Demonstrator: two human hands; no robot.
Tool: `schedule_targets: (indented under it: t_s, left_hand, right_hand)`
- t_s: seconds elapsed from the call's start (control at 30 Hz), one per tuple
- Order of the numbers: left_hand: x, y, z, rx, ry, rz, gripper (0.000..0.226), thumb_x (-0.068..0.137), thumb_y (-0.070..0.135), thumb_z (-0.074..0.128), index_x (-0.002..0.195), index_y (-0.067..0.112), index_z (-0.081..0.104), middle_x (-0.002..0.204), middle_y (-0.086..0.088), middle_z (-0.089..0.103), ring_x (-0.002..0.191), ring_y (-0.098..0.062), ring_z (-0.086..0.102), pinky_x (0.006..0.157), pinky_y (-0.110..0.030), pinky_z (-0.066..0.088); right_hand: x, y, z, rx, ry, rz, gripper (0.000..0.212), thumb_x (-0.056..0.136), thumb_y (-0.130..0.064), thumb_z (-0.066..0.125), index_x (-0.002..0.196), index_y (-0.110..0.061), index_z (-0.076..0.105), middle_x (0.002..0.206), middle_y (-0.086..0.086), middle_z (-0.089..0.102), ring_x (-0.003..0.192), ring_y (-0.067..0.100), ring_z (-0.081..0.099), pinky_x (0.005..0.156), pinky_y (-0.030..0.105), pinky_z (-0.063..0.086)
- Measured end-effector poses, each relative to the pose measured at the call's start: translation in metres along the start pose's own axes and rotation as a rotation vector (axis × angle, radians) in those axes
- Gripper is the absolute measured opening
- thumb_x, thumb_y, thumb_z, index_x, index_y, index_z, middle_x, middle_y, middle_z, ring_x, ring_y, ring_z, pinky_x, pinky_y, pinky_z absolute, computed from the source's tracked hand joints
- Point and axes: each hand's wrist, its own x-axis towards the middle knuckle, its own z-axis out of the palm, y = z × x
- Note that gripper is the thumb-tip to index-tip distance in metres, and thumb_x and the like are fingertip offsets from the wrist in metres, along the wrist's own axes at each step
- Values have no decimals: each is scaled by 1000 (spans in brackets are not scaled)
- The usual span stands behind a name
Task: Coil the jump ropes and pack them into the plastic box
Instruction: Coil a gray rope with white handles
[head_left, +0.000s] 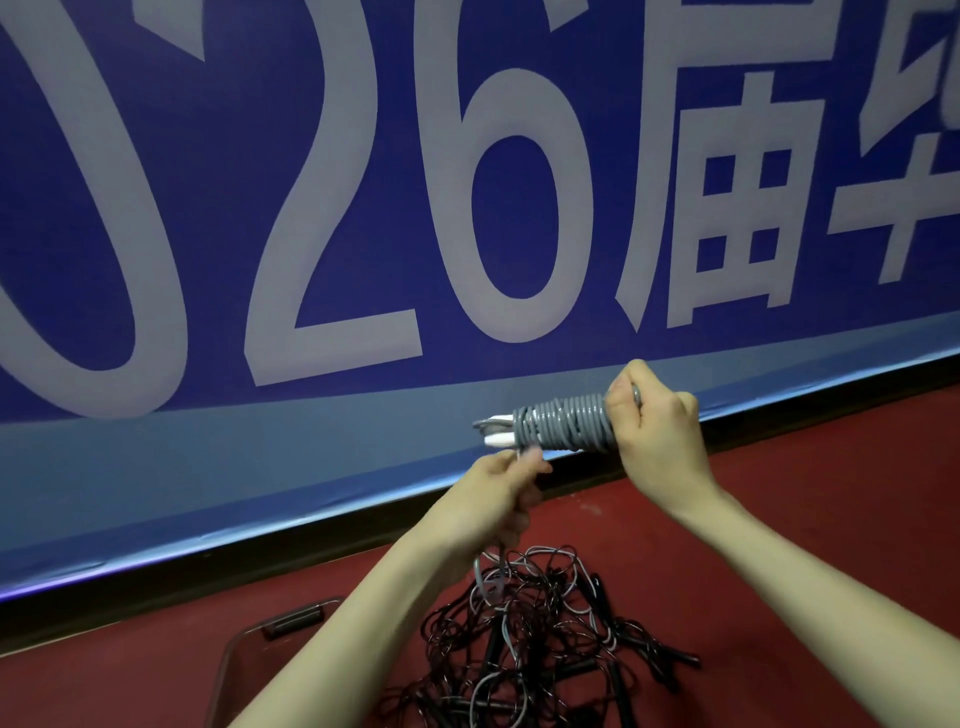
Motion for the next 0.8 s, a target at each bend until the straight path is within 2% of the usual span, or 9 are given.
schedule_targets:
  t_s: [0.07, 0.13, 0.2, 0.3, 0.37, 0.47, 0.63, 0.73, 0.8]
  left_hand:
    - [-4, -1, -3, 325, -15, 53, 20, 102, 31, 45, 99, 15, 58, 65, 7, 38, 45, -6, 33, 45, -19, 28]
    - [-8, 0, -8, 787, 55, 199, 22, 102, 31, 45, 90, 17, 57, 65, 5, 44, 52, -12, 44, 49, -24, 31]
    - [-10, 4, -13, 1139, 157, 335, 23, 102, 34, 43, 89, 19, 53, 77, 0, 54, 75, -26, 56, 59, -31, 33]
    - [-10, 10, -24, 1411, 262, 506, 26, 102, 42, 37, 102, 22, 54, 101, 4, 58, 96, -24, 57, 65, -32, 36]
    - [-9, 12, -29, 1517, 271, 699, 31, 98, 44, 37, 92, 21, 57, 90, 6, 57, 83, -20, 57, 61, -29, 35]
    - [-2, 5, -36, 1534, 284, 877, 30, 86, 42, 38, 75, 23, 59, 71, 8, 54, 60, -18, 52, 53, -28, 33]
    - [0, 6, -37, 1369, 284, 899, 33, 86, 49, 41, 75, 22, 56, 71, 9, 54, 61, -17, 50, 55, -29, 38]
    - [-7, 13, -36, 943, 52, 663, 25, 82, 50, 42, 68, 32, 51, 65, 13, 52, 60, -6, 46, 57, -26, 40]
    - [-10, 10, -30, 586, -99, 533, 17, 82, 31, 49, 65, 31, 53, 59, 14, 50, 54, -2, 40, 53, -18, 35]
  right_hand:
    - [3, 9, -5, -81, -25, -15, 28, 90, -29, 33, 70, -11, 41, 44, -9, 26, 38, 15, 26, 47, 34, 21]
    - [4, 13, -9, -145, -86, -25, 21, 91, -21, 39, 71, -13, 38, 43, -9, 24, 38, 16, 24, 47, 33, 22]
    - [6, 15, -12, -184, -164, -5, 24, 93, -13, 43, 70, -14, 35, 42, -7, 24, 40, 19, 22, 48, 35, 20]
    - [11, 12, -18, -140, -316, 86, 30, 93, -7, 46, 65, -13, 35, 44, -3, 32, 49, 20, 25, 53, 36, 24]
    - [12, 11, -24, -91, -447, 128, 34, 93, -7, 45, 62, -16, 35, 43, -7, 41, 49, 14, 30, 50, 27, 24]
    - [15, 10, -31, -13, -573, 126, 37, 95, -6, 45, 60, -14, 34, 45, -10, 36, 48, 8, 29, 49, 24, 22]
    - [18, 5, -46, 221, -693, 208, 33, 87, -23, 43, 64, -1, 36, 53, -5, 28, 46, 6, 22, 45, 22, 20]
    - [17, -3, -49, 351, -746, 262, 32, 83, -22, 42, 66, 4, 44, 49, -4, 35, 40, 4, 27, 40, 14, 22]
    - [16, -6, -47, 384, -754, 271, 29, 87, -17, 43, 66, 1, 48, 47, -8, 40, 39, 2, 30, 40, 10, 24]
